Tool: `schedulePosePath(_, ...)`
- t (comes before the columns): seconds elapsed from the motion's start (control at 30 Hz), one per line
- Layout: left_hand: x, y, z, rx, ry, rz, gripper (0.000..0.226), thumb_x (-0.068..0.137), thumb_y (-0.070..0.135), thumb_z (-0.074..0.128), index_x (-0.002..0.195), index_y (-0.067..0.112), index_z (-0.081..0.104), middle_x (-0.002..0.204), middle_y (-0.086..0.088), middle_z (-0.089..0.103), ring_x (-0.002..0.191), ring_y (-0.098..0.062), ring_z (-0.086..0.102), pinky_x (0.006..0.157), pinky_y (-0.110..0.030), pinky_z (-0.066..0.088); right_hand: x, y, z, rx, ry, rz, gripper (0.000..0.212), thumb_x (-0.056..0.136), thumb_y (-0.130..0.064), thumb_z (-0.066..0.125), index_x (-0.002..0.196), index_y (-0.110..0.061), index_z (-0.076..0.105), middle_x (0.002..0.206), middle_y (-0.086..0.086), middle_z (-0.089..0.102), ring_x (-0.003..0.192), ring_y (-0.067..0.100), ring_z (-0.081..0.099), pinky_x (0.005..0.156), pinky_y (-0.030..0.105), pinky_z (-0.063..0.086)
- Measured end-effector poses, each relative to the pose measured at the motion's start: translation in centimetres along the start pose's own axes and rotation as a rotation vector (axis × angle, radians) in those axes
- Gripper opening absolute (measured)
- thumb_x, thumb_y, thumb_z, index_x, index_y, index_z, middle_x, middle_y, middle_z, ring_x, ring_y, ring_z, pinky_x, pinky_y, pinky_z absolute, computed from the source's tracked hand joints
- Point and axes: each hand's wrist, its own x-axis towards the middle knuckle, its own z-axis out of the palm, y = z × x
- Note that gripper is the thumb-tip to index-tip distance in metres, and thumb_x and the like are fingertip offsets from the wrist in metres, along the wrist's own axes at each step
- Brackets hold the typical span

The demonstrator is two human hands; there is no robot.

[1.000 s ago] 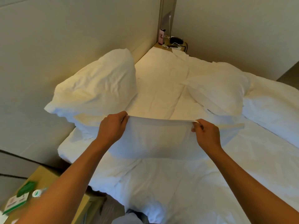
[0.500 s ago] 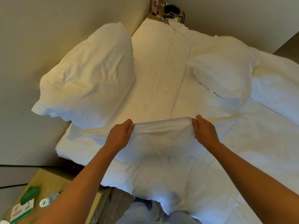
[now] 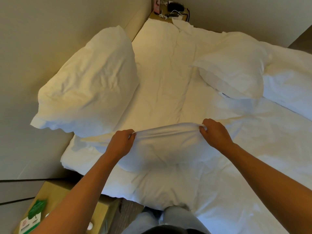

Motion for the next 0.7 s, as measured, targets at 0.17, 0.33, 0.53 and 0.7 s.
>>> schedulePosePath(0.17, 0.2, 1.2, -0.7, 0.070, 0.051, -0.053, 0.031, 0.105, 0.027, 0.050, 0.084, 0.013, 0.067, 0.071, -0.006, 0.065, 0.069, -0.026, 0.061, 0.062, -0.036, 0.046, 2.8, 0.7, -0.2, 0.124, 0.009, -0.008, 0.035, 0.105, -0.031, 0.056, 0.079, -0.011, 0.045, 0.071, 0.006, 0.050, 0.064, 0.029, 0.054, 0.058, 0.039, 0.042)
schedulePosePath(0.33, 0.6, 2.7, -0.9, 0.104, 0.075, -0.127, 0.031, 0.104, 0.029, 0.052, 0.086, 0.013, 0.071, 0.074, -0.006, 0.067, 0.071, -0.027, 0.062, 0.058, -0.032, 0.039, 4.6, 2.4, -0.3, 0.213, 0.001, -0.079, 0.039, 0.103, -0.043, 0.056, 0.077, -0.017, 0.043, 0.066, -0.002, 0.050, 0.058, 0.019, 0.052, 0.051, 0.032, 0.037)
schedulePosePath(0.53, 1.4, 3.4, -0.7, 0.152, 0.071, -0.178, 0.038, 0.104, 0.022, 0.051, 0.066, 0.023, 0.050, 0.057, 0.004, 0.049, 0.060, -0.026, 0.051, 0.051, -0.028, 0.030, 5.4, 4.0, -0.4, 0.220, -0.008, -0.117, 0.026, 0.104, -0.041, 0.057, 0.093, -0.017, 0.055, 0.072, 0.002, 0.066, 0.063, 0.023, 0.062, 0.058, 0.035, 0.048)
schedulePosePath(0.7, 2.4, 2.7, -0.4, 0.148, 0.070, -0.194, 0.028, 0.105, 0.019, 0.048, 0.084, 0.009, 0.065, 0.066, -0.003, 0.059, 0.065, -0.029, 0.058, 0.054, -0.031, 0.036, 6.3, 4.1, -0.2, 0.251, -0.063, -0.107, 0.029, 0.105, -0.026, 0.057, 0.088, -0.008, 0.073, 0.084, 0.010, 0.073, 0.080, 0.029, 0.069, 0.068, 0.035, 0.049)
